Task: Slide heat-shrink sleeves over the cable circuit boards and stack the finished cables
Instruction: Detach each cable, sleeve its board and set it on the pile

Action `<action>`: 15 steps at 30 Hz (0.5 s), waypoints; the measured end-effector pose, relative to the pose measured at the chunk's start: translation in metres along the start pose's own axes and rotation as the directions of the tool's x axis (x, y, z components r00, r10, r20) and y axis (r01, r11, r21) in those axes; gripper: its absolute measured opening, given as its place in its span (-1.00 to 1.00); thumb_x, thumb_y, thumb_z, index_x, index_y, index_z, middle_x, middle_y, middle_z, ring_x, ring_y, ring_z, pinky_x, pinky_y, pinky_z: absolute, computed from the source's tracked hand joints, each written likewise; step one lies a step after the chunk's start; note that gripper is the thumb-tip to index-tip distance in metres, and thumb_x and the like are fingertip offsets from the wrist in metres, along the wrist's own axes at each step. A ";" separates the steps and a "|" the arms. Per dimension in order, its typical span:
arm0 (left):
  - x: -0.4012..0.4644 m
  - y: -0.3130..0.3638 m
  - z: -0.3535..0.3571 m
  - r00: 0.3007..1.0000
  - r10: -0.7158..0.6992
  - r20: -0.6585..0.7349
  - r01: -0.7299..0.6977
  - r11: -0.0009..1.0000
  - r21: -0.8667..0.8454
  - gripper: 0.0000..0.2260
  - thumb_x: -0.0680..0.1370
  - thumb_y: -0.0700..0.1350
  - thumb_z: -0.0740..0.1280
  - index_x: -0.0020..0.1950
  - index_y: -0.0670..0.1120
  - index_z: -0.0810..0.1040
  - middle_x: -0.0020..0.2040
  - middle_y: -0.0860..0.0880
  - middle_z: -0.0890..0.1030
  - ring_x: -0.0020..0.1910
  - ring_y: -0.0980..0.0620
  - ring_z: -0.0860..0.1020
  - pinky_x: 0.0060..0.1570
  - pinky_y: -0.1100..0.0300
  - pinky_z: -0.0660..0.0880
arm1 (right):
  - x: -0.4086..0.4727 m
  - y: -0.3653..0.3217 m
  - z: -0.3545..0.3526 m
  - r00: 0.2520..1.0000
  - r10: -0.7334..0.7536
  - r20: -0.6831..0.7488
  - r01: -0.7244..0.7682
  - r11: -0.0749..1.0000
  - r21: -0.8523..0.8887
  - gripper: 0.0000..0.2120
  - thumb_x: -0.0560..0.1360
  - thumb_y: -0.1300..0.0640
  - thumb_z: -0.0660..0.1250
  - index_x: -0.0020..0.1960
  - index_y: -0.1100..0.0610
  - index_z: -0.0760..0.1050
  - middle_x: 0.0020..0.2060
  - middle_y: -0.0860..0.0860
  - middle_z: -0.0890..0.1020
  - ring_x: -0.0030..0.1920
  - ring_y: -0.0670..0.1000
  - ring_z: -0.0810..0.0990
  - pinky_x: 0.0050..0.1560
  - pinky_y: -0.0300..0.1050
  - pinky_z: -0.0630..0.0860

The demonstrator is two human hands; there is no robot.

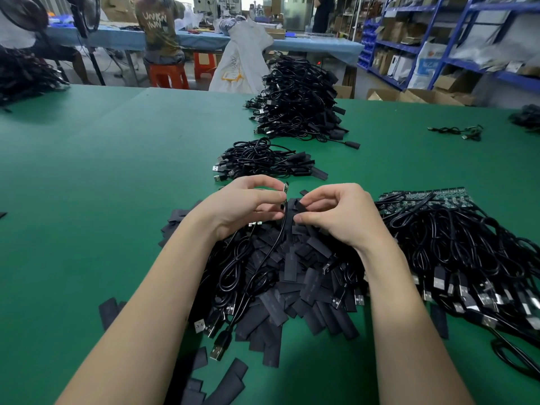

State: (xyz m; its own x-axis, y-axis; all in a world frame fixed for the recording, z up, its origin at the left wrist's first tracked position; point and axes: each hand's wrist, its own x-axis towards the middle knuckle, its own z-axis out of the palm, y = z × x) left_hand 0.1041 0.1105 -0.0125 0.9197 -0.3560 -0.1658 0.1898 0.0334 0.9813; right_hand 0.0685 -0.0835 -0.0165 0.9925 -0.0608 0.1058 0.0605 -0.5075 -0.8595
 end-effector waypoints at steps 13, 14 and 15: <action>-0.003 0.001 0.012 0.991 0.089 0.096 -0.094 0.994 0.052 -0.89 0.55 -0.31 0.42 0.04 -0.17 0.61 -0.29 0.02 0.59 -0.28 0.11 0.55 -0.06 0.23 0.60 | -0.002 -0.014 -0.007 0.972 0.222 0.078 -0.208 0.657 0.725 -0.58 0.16 0.13 0.62 -0.01 0.19 0.66 -0.18 0.06 0.75 -0.21 -0.07 0.73 -0.29 -0.37 0.56; -0.003 0.001 0.012 0.990 0.095 0.106 -0.102 0.993 0.061 -0.89 0.54 -0.31 0.43 0.04 -0.16 0.62 -0.27 0.02 0.61 -0.26 0.11 0.57 -0.05 0.22 0.60 | -0.002 -0.014 -0.007 0.969 0.232 0.086 -0.218 0.633 0.743 -0.59 0.16 0.14 0.61 -0.02 0.18 0.67 -0.17 0.05 0.76 -0.21 -0.08 0.73 -0.28 -0.37 0.56; -0.003 0.001 0.013 0.988 0.102 0.117 -0.110 0.991 0.070 -0.89 0.54 -0.30 0.43 0.04 -0.15 0.63 -0.27 0.03 0.63 -0.24 0.13 0.60 -0.03 0.22 0.59 | -0.003 -0.015 -0.007 0.967 0.238 0.091 -0.222 0.609 0.761 -0.61 0.17 0.14 0.61 -0.03 0.17 0.67 -0.17 0.04 0.75 -0.20 -0.08 0.73 -0.27 -0.37 0.57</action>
State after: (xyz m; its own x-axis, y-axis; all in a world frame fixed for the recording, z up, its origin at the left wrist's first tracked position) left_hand 0.0972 0.0996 -0.0093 0.8875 -0.4578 -0.0526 0.0627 0.0070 0.9980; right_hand 0.0644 -0.0819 -0.0005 0.9837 -0.1020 -0.1480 -0.1024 0.3587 -0.9278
